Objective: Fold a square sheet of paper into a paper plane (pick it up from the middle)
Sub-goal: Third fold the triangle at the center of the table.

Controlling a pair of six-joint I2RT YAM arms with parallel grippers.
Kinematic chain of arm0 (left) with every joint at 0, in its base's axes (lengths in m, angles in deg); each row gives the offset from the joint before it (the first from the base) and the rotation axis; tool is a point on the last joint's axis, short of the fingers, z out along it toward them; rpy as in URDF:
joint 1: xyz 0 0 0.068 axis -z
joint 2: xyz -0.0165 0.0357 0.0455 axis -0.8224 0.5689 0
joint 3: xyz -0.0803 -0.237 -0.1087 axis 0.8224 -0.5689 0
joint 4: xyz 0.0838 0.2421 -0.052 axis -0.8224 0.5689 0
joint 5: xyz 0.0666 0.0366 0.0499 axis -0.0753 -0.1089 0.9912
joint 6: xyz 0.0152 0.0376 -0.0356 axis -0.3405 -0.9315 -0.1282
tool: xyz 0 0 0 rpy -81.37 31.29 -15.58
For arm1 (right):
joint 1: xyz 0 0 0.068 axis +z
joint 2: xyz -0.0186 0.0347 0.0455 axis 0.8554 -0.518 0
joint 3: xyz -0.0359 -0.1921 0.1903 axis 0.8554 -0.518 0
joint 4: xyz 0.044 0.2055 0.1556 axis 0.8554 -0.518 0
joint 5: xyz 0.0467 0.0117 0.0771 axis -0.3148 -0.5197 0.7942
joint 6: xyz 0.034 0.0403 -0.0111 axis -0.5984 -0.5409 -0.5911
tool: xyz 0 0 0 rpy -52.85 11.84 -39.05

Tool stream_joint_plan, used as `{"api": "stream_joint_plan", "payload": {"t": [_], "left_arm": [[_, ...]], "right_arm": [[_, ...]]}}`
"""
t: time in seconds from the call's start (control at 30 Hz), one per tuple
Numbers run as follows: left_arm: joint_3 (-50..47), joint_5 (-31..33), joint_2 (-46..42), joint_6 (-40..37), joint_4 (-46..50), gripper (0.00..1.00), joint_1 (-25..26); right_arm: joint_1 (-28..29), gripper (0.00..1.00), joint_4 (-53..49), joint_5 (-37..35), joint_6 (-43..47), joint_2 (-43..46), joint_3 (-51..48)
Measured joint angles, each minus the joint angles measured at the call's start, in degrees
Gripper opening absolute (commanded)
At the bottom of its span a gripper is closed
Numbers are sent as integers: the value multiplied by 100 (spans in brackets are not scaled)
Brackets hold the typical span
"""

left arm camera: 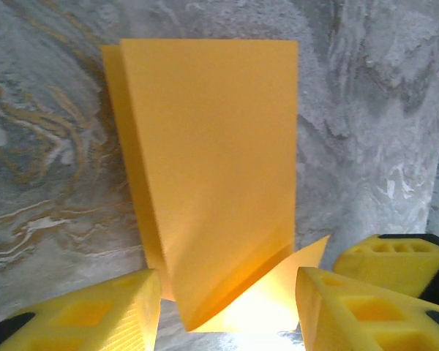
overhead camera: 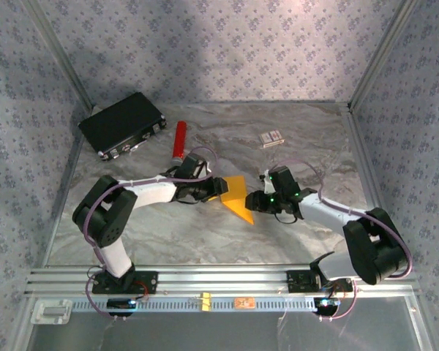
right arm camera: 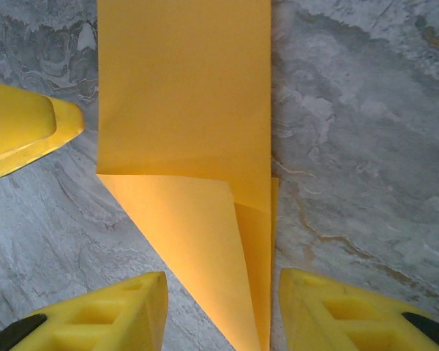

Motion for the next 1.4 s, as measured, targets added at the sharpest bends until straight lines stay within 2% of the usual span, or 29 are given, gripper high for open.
{"api": "stream_joint_plan", "payload": {"t": [0.43, 1.23, 1.4], "left_arm": [[-52, -321, 162, 179, -354, 49, -33], [-63, -754, 503, 654, -1036, 34, -118], [-63, -750, 507, 671, -1032, 37, -118]], "right_arm": [[162, 45, -26, -356, 4, -125, 120], [184, 46, -72, -599, 87, -107, 118], [184, 46, -72, -612, 87, -107, 118]]}}
